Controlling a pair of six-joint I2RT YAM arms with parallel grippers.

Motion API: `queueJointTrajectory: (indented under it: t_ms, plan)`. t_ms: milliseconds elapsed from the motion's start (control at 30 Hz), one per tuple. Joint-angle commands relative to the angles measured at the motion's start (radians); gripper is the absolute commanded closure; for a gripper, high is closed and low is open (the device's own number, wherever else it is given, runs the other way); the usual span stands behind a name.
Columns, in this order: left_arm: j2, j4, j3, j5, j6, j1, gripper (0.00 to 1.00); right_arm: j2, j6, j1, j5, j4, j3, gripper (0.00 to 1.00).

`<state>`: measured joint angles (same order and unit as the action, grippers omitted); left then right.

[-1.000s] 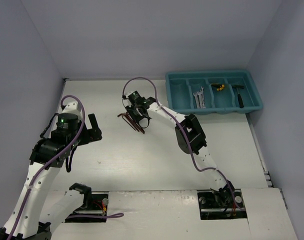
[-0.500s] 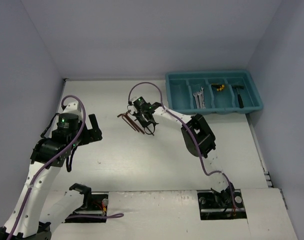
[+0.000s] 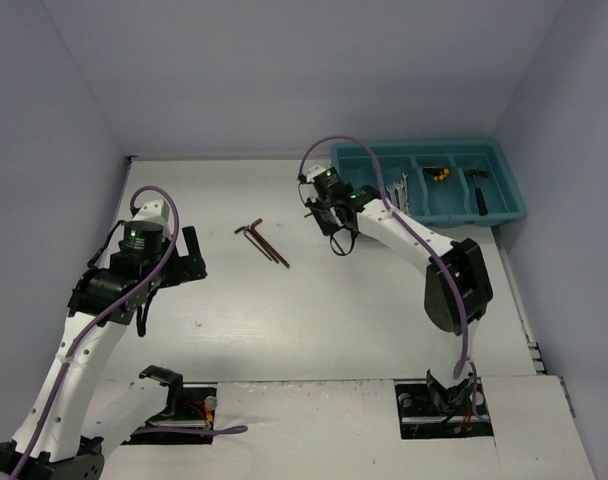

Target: Sort the tools into containers

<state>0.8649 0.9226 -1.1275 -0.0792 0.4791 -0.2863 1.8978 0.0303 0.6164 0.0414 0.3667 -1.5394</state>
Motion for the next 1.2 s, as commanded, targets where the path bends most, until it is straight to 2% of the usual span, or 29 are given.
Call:
queueJointTrajectory:
  t_ms: [0, 100, 233, 400, 533, 667, 867, 1033, 1167]
  plan:
    - [0.007, -0.044, -0.057, -0.011, -0.019, 0.004, 0.05, -0.117, 0.02, -0.085, 0.037, -0.019, -0.105, 1.0]
    - [0.006, -0.042, -0.057, -0.011, -0.022, 0.005, 0.05, -0.069, 0.021, -0.175, 0.072, -0.019, -0.194, 1.0]
    - [0.0, -0.042, -0.052, -0.011, -0.019, 0.004, 0.05, 0.07, 0.023, -0.265, 0.058, -0.02, -0.316, 1.0]
    - [-0.014, -0.039, -0.045, -0.016, -0.012, 0.004, 0.05, 0.265, 0.004, -0.29, -0.009, -0.022, -0.462, 1.0]
    - [-0.018, -0.039, -0.043, -0.014, -0.001, 0.004, 0.05, 0.334, -0.012, -0.287, -0.026, -0.023, -0.514, 0.99]
    - [-0.015, -0.042, -0.043, -0.01, 0.011, 0.004, 0.05, 0.353, -0.01, -0.288, -0.008, -0.026, -0.554, 0.95]
    - [-0.007, -0.042, -0.043, -0.01, 0.012, 0.005, 0.05, 0.32, -0.018, -0.279, 0.004, -0.026, -0.568, 0.65]
    - [-0.009, -0.042, -0.038, -0.016, 0.01, 0.004, 0.05, 0.204, 0.025, -0.202, -0.036, -0.026, -0.519, 0.64]
    - [-0.006, -0.042, -0.029, -0.017, 0.009, 0.004, 0.05, 0.134, 0.079, -0.059, -0.12, -0.026, -0.439, 0.64]
